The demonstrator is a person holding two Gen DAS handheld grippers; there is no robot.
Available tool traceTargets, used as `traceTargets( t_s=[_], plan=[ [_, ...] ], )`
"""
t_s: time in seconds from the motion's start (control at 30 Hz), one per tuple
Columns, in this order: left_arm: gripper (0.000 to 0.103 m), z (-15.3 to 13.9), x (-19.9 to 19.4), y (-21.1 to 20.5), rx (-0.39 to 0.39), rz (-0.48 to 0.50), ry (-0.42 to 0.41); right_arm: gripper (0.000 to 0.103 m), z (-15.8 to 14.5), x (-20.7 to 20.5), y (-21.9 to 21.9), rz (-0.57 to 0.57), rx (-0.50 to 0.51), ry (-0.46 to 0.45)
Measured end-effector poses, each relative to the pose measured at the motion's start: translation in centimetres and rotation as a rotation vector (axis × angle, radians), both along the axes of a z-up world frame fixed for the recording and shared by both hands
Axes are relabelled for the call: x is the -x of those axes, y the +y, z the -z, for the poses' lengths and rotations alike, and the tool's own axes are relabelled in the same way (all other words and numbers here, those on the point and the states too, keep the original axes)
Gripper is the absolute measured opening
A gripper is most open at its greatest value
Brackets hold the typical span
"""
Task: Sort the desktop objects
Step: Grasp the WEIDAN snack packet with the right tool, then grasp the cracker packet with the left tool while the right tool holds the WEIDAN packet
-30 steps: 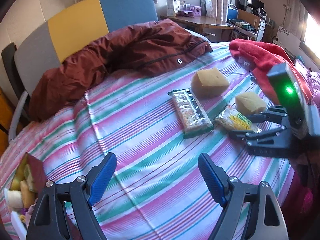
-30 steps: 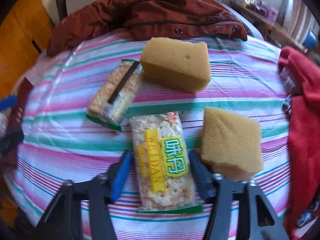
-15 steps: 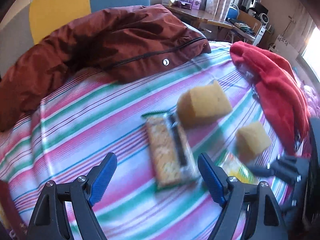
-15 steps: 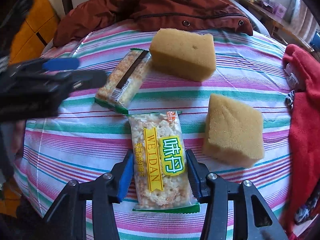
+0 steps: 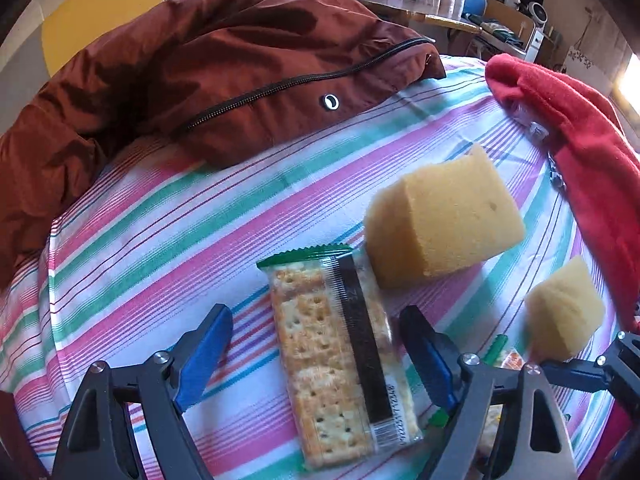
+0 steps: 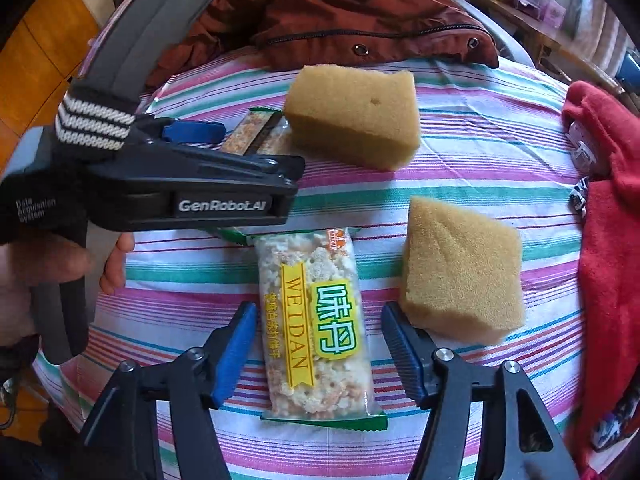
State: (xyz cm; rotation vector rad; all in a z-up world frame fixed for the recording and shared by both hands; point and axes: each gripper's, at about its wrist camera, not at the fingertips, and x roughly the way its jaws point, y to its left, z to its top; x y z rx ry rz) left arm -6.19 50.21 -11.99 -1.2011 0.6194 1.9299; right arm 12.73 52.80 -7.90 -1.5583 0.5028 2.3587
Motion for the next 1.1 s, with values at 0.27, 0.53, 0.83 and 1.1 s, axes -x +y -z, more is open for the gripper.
traceTargets(
  t_s=[0.27, 0.53, 0.83, 1.1],
  plan=[
    [0.051, -0.8, 0.3, -1.8, -0.019, -0.073, 0.053, 0.062, 0.3, 0.4, -1.0, -0.044, -0.077, -0.015],
    [0.050, -1.0, -0.3, -5.6, -0.030, -0.119, 0.069, 0.049, 0.0, 0.3, -2.0, -0.085, -0.091, -0.005],
    [0.050, -3.2, -2.1, -12.3, -0.093, -0.189, 0.106, 0.049, 0.5, 2.0, -4.5, -0.163, -0.052, 0.035],
    [0.050, -6.5, -2.7, -16.9, -0.148, -0.250, 0.156, 0.049, 0.5, 2.5, -5.2, -0.159, -0.030, 0.063]
  ],
)
